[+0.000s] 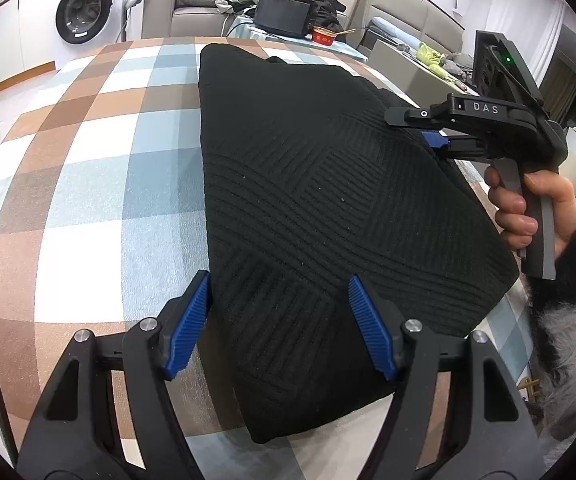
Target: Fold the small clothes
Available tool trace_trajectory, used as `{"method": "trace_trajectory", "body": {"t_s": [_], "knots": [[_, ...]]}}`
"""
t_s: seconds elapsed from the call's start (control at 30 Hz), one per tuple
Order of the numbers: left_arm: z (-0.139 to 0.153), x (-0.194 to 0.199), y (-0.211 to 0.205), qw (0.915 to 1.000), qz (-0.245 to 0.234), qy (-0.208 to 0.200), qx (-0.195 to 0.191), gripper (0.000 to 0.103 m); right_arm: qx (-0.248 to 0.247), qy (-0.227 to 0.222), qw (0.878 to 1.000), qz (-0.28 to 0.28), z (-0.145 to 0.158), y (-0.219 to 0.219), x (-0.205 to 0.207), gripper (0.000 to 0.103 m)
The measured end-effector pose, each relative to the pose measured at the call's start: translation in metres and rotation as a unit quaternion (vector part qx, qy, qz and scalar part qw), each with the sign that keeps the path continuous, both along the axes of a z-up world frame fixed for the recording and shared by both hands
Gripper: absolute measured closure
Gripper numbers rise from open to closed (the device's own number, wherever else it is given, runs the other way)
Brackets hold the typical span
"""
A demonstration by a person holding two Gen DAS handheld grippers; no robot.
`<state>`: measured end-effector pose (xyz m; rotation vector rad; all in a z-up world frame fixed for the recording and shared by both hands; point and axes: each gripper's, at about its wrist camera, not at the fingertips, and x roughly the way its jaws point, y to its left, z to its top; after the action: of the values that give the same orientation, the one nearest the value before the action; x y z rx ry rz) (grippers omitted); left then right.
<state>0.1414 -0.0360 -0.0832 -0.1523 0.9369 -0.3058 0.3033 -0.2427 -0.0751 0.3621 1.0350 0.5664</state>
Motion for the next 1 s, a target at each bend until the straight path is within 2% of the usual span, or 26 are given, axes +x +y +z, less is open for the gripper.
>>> {"method": "trace_trajectory", "body": {"t_s": [0.03, 0.07, 0.1, 0.17, 0.27, 0.33, 0.43, 0.53, 0.63, 0.8, 0.93, 1.0], "knots": [[0.0, 0.0, 0.0, 1.0, 0.0, -0.001, 0.001, 0.036, -0.014, -0.011, 1.0, 0.001, 0.002, 0.004, -0.001, 0.057], [0.0, 0.0, 0.0, 1.0, 0.0, -0.001, 0.001, 0.036, -0.025, -0.02, 0.999, 0.003, 0.001, 0.007, -0.001, 0.074], [0.0, -0.001, -0.001, 1.0, 0.0, -0.001, 0.001, 0.036, -0.045, -0.032, 0.998, 0.01, 0.001, 0.013, -0.002, 0.086], [0.001, 0.0, -0.001, 1.0, 0.0, 0.001, 0.0, 0.036, -0.07, -0.056, 0.996, 0.018, 0.003, 0.023, -0.007, 0.091], [0.007, -0.002, 0.003, 0.9999, 0.009, 0.002, -0.015, 0.036, -0.078, -0.1, 0.992, 0.021, 0.028, 0.03, -0.02, 0.092], [0.019, -0.006, 0.007, 0.9995, 0.014, -0.011, -0.028, 0.036, -0.073, -0.133, 0.988, 0.02, 0.057, 0.025, -0.033, 0.092], [0.028, -0.008, 0.004, 0.9992, 0.009, -0.024, -0.031, 0.036, -0.078, -0.145, 0.986, -0.006, 0.08, 0.004, -0.043, 0.092], [0.022, -0.004, -0.005, 0.9996, -0.001, -0.017, -0.024, 0.036, -0.116, -0.099, 0.987, -0.054, 0.058, -0.02, -0.034, 0.09], [0.009, 0.001, -0.013, 0.9998, -0.01, 0.001, -0.015, 0.036, -0.096, -0.024, 0.993, -0.064, 0.021, -0.04, -0.02, 0.089], [0.005, 0.002, -0.015, 0.9997, -0.016, 0.008, -0.014, 0.036, -0.045, -0.008, 0.998, -0.047, 0.013, -0.055, -0.045, 0.064], [0.002, 0.002, -0.014, 0.9997, -0.015, 0.009, -0.019, 0.036, -0.02, -0.003, 0.998, -0.058, 0.004, -0.064, -0.07, 0.066], [0.002, 0.004, -0.014, 0.9996, -0.018, 0.008, -0.018, 0.036, -0.029, -0.008, 0.998, -0.057, 0.0, -0.058, -0.077, 0.088]]}}
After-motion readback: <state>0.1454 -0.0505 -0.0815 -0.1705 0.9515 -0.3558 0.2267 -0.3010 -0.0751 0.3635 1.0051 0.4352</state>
